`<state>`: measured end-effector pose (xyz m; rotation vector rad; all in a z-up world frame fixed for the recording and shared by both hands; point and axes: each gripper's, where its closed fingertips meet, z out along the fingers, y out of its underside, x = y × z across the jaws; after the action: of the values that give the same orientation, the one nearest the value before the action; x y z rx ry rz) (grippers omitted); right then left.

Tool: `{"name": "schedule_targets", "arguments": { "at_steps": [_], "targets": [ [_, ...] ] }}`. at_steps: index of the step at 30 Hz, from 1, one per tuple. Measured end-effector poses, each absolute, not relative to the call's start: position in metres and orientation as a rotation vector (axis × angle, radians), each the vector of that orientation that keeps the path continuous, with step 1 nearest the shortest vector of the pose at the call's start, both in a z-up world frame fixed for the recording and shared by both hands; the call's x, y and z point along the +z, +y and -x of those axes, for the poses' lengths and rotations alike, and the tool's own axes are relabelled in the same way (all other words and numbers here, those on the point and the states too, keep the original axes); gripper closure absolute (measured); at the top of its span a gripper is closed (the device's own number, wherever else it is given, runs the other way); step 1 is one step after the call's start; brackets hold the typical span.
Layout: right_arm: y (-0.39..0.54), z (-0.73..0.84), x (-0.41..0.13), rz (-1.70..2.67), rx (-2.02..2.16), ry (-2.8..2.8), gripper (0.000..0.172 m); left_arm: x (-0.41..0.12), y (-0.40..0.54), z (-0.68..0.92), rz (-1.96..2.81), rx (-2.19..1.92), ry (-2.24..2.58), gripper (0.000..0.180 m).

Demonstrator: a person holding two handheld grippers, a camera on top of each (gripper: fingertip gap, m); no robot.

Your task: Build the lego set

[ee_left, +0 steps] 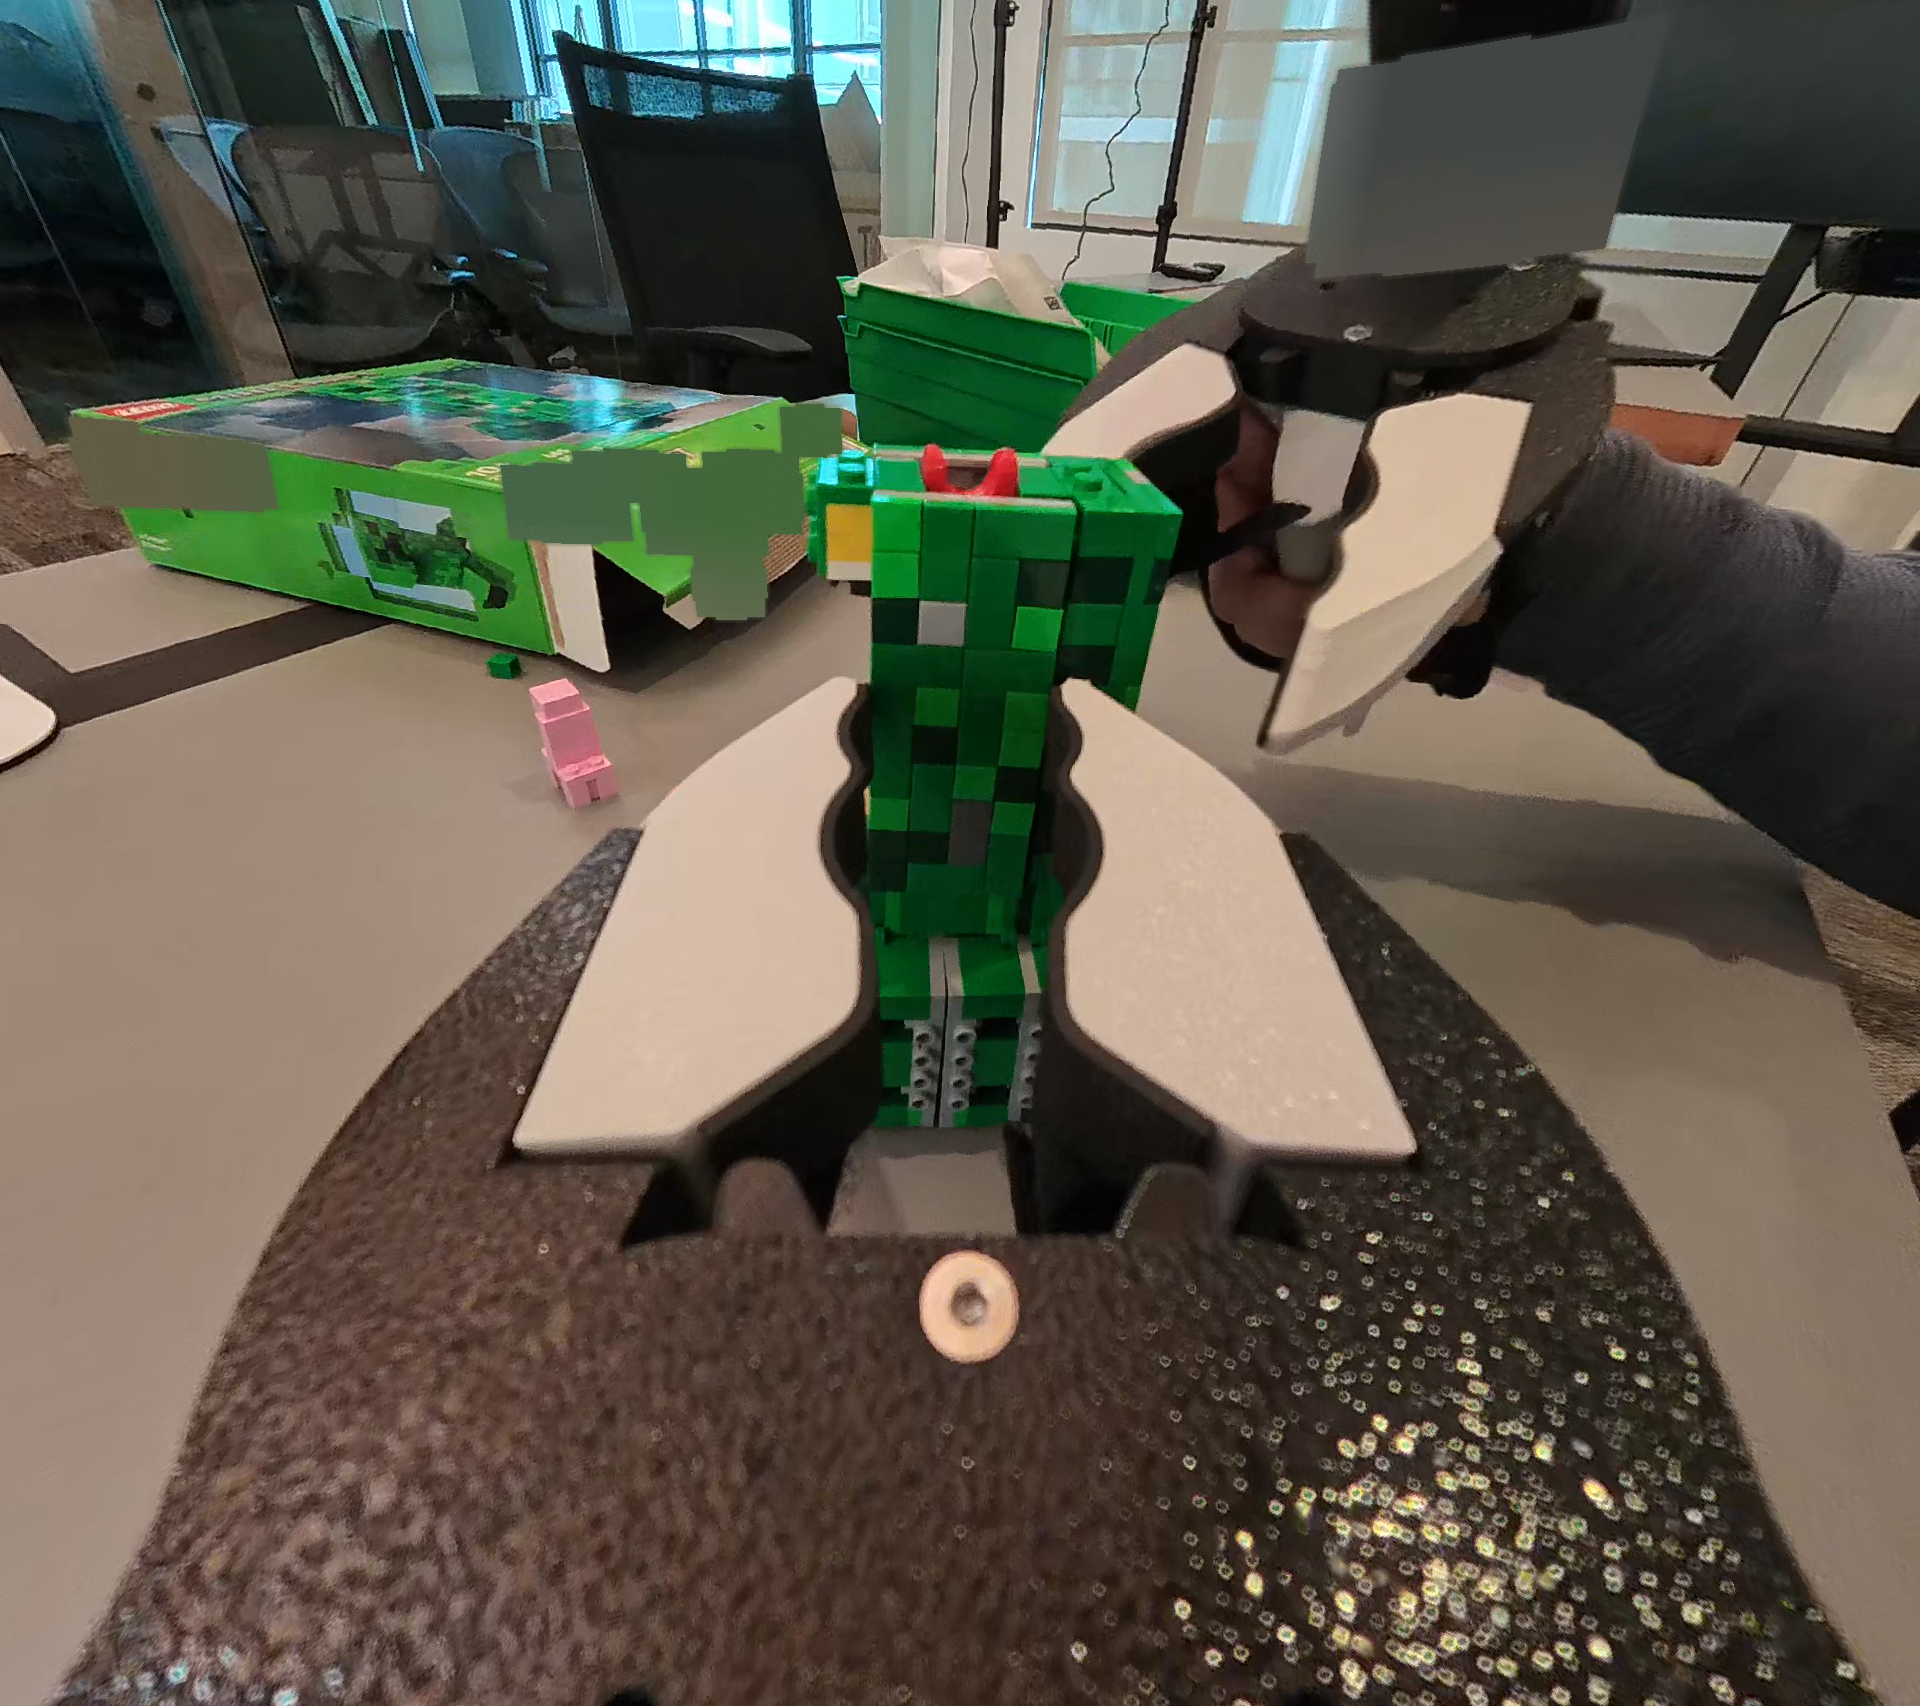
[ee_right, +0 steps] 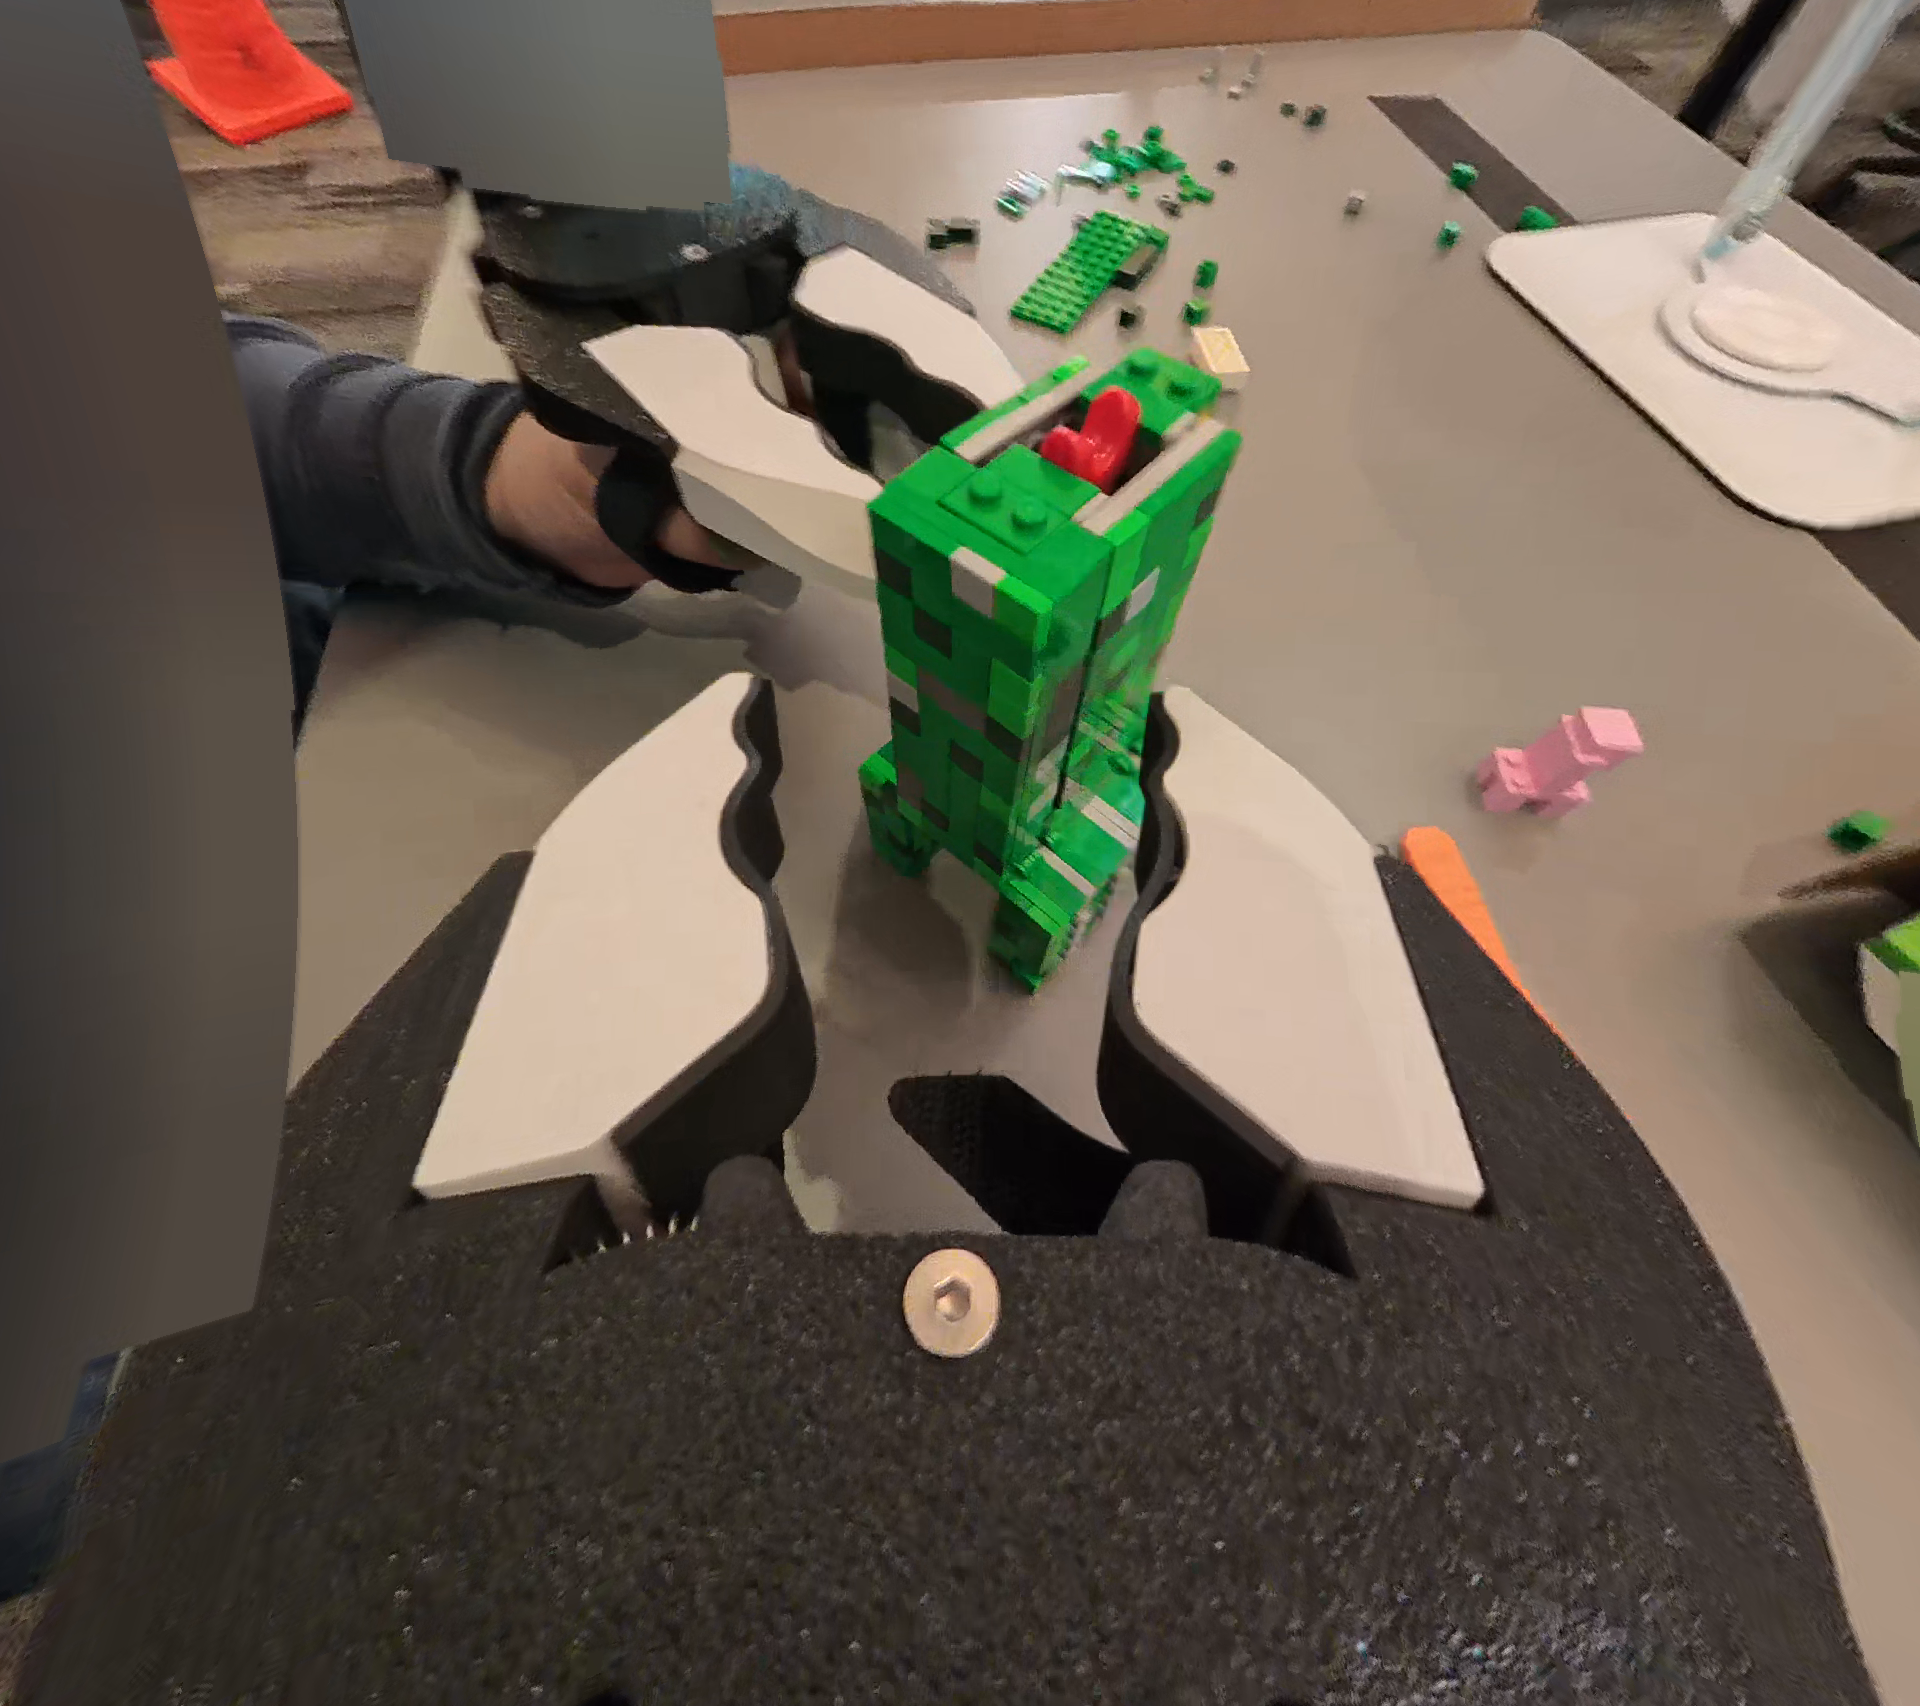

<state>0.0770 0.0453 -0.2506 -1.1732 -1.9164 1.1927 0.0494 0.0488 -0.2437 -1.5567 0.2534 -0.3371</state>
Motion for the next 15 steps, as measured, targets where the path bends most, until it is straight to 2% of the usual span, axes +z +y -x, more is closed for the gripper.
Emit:
{"name": "schedule_targets", "arguments": {
  "at_steps": [9, 15],
  "targets": [
    [0.057, -0.060, -0.285, 1.547, 0.914, -1.462, 0.098, -0.244, 0.050, -0.048, 1.543, -0.358, 0.239, 0.149],
    [0.063, -0.054, -0.291, 1.549, 0.729, -1.185, 0.105, -0.244, 0.050, -0.048, 1.534, -0.365, 0.232, 0.149]
  ]
}}
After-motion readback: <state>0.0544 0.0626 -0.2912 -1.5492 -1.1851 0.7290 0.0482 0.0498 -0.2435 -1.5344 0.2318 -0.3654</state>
